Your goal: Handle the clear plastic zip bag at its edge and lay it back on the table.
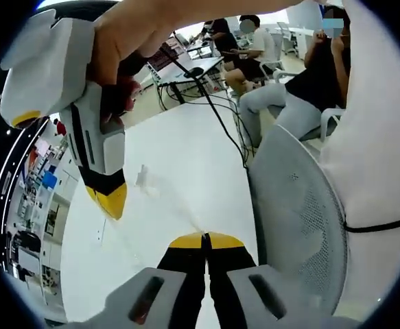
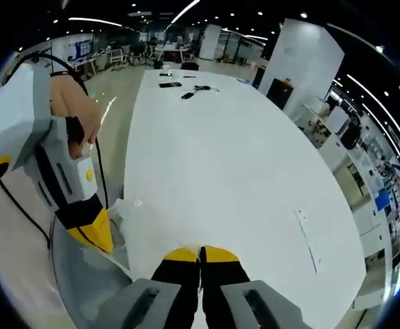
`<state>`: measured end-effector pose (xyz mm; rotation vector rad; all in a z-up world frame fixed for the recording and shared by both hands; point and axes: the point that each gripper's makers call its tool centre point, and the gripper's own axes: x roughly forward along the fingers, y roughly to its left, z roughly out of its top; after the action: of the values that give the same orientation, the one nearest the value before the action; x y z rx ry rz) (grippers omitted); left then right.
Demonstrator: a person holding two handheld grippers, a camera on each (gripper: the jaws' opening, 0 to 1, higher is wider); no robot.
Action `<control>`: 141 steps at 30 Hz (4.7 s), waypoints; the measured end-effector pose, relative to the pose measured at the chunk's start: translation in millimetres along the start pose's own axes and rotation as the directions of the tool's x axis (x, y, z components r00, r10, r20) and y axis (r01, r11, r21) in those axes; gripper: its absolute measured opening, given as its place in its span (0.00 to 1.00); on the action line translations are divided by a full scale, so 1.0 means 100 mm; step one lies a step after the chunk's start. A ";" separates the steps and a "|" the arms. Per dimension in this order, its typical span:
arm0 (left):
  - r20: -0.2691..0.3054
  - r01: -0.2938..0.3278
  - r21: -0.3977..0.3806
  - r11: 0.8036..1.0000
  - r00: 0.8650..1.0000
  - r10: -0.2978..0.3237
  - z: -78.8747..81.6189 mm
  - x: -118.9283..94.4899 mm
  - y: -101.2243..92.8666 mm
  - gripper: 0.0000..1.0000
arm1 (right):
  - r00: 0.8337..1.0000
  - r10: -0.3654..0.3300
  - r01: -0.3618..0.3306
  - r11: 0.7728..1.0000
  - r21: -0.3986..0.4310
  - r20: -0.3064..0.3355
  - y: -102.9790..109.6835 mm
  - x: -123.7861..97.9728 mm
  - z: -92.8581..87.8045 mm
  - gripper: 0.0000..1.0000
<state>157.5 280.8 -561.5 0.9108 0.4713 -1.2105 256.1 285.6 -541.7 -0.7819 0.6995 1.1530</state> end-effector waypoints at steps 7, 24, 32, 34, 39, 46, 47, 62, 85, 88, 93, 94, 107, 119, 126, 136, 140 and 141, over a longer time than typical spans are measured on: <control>0.000 -0.005 0.002 1.000 1.000 0.005 -0.01 0.00 0.00 0.00 | 1.000 -0.007 0.007 1.000 0.005 0.005 0.00 -0.01 0.00 0.00; -0.006 -0.008 0.002 1.000 1.000 0.008 -0.04 0.01 -0.04 0.00 | 1.000 -0.006 0.006 1.000 0.000 0.002 0.04 -0.02 0.00 0.00; 0.000 -0.010 -0.006 1.000 1.000 0.010 -0.06 0.02 -0.05 0.00 | 1.000 -0.016 0.016 1.000 -0.010 -0.005 0.04 0.00 -0.02 0.00; 0.002 -0.012 -0.010 1.000 1.000 0.012 -0.07 0.02 -0.04 0.00 | 1.000 -0.018 0.018 1.000 -0.012 -0.007 0.05 0.00 -0.02 0.00; 0.007 -0.031 -0.034 0.999 0.999 0.031 -0.09 0.03 -0.04 0.00 | 1.000 -0.019 0.019 0.999 -0.033 -0.015 0.07 0.00 -0.02 0.00; 0.006 -0.053 -0.038 0.998 0.999 0.054 -0.08 0.01 0.04 0.00 | 0.999 -0.048 0.046 0.997 -0.066 -0.017 0.06 -0.02 0.03 0.00; 0.006 -0.055 -0.040 0.998 0.998 0.056 -0.08 0.00 0.04 0.00 | 0.999 -0.050 0.049 0.997 -0.068 -0.017 0.06 -0.02 0.04 0.00; 0.008 -0.067 -0.058 0.996 0.998 0.068 -0.07 -0.03 0.12 0.00 | 0.999 -0.041 0.041 0.997 -0.065 -0.010 0.10 0.02 0.04 0.00; 0.027 -0.030 -0.063 0.998 0.999 0.032 -0.04 0.05 -0.01 0.00 | 0.999 -0.049 0.049 0.999 -0.015 -0.006 -0.02 0.07 -0.08 0.00; 0.016 -0.052 -0.067 0.996 0.998 0.053 -0.08 0.04 0.05 0.00 | 0.999 -0.040 0.040 0.999 -0.035 -0.011 0.03 0.06 -0.06 0.00; 0.029 -0.081 -0.085 0.993 0.996 0.084 -0.06 0.01 0.14 0.00 | 0.999 -0.038 0.038 0.998 -0.047 -0.008 0.03 0.04 -0.03 0.00; 0.030 -0.085 -0.086 0.993 0.996 0.088 -0.06 0.01 0.15 0.00 | 0.999 -0.039 0.038 0.998 -0.049 -0.007 0.04 0.05 -0.02 0.00; 0.064 -0.160 -0.159 0.974 0.983 0.172 -0.10 -0.12 0.33 0.07 | 0.998 -0.062 0.061 0.995 -0.080 -0.021 -0.02 0.04 -0.03 0.00; 0.095 -0.182 -0.312 0.933 0.971 0.221 -0.30 -0.27 0.34 0.10 | 0.996 -0.079 0.076 0.994 -0.083 -0.033 -0.14 0.03 -0.06 0.00; 0.098 -0.205 -0.413 0.887 0.959 0.267 -0.44 -0.36 0.40 0.14 | 0.996 -0.084 0.081 0.993 -0.089 -0.036 -0.20 0.04 -0.05 0.00; 0.109 -0.211 -0.530 0.821 0.943 0.313 -0.54 -0.45 0.44 0.20 | 0.993 -0.111 0.107 0.989 -0.099 -0.040 -0.37 0.01 -0.04 0.00; 0.107 -0.208 -0.564 0.799 0.941 0.320 -0.60 -0.45 0.42 0.21 | 0.991 -0.129 0.124 0.987 -0.104 -0.044 -0.48 0.01 -0.05 0.00; 0.105 -0.207 -0.570 0.796 0.942 0.320 -0.61 -0.45 0.40 0.21 | 0.990 -0.133 0.127 0.986 -0.104 -0.045 -0.51 0.02 -0.05 0.00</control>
<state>190.1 359.4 -549.4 0.3337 0.4794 -0.8218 305.5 271.7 -536.7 -0.9322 0.6268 1.0588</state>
